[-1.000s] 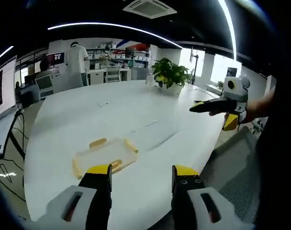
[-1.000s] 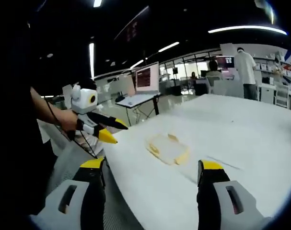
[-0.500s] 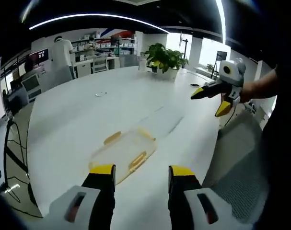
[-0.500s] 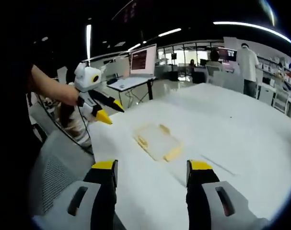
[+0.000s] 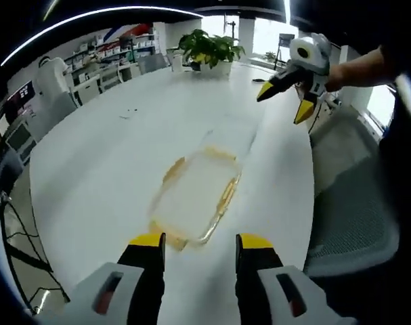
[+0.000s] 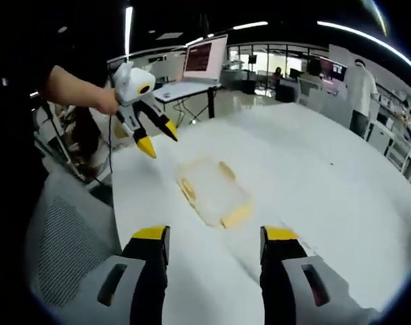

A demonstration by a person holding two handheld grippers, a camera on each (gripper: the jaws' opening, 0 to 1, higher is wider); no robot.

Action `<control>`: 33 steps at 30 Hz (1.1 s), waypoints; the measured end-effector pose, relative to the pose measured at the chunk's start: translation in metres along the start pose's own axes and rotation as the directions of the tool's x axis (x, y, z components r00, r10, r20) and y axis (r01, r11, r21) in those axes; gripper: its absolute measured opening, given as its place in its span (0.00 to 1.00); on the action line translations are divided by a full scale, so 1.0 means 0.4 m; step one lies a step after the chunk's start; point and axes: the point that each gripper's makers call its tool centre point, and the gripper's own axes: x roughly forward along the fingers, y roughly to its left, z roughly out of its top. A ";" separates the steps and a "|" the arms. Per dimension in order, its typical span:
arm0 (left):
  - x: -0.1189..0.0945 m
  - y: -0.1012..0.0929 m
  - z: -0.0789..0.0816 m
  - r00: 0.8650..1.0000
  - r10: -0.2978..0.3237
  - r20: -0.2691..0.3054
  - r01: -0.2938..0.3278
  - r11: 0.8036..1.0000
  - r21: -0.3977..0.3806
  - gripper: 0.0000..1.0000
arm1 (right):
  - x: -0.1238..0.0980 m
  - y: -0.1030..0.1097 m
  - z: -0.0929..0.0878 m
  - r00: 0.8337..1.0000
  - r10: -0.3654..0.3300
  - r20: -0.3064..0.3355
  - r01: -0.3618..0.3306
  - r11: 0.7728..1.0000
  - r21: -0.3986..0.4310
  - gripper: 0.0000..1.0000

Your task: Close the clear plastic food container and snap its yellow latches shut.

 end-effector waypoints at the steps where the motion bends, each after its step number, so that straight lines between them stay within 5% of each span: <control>1: 0.005 0.006 0.003 1.000 -0.003 0.004 0.003 1.000 0.011 0.36 | 0.006 -0.002 0.004 1.000 0.002 -0.001 -0.002 1.000 0.000 0.52; 6: 0.025 0.028 -0.003 0.999 -0.032 0.000 0.032 0.999 0.010 0.36 | 0.043 0.002 0.021 0.999 0.037 -0.036 -0.038 0.998 -0.053 0.52; 15: 0.052 0.067 -0.045 0.993 -0.061 -0.098 0.071 0.992 0.106 0.36 | 0.108 -0.017 0.016 0.985 0.072 -0.154 -0.091 0.989 -0.118 0.50; 21: 0.073 0.086 -0.058 0.987 -0.075 -0.143 0.098 0.983 0.157 0.37 | 0.143 -0.046 -0.019 0.958 0.076 -0.277 -0.130 0.975 -0.182 0.49; 33: 0.121 0.105 -0.057 0.980 -0.091 -0.176 0.128 0.968 0.214 0.38 | 0.197 -0.077 -0.039 0.923 0.099 -0.371 -0.186 0.960 -0.208 0.44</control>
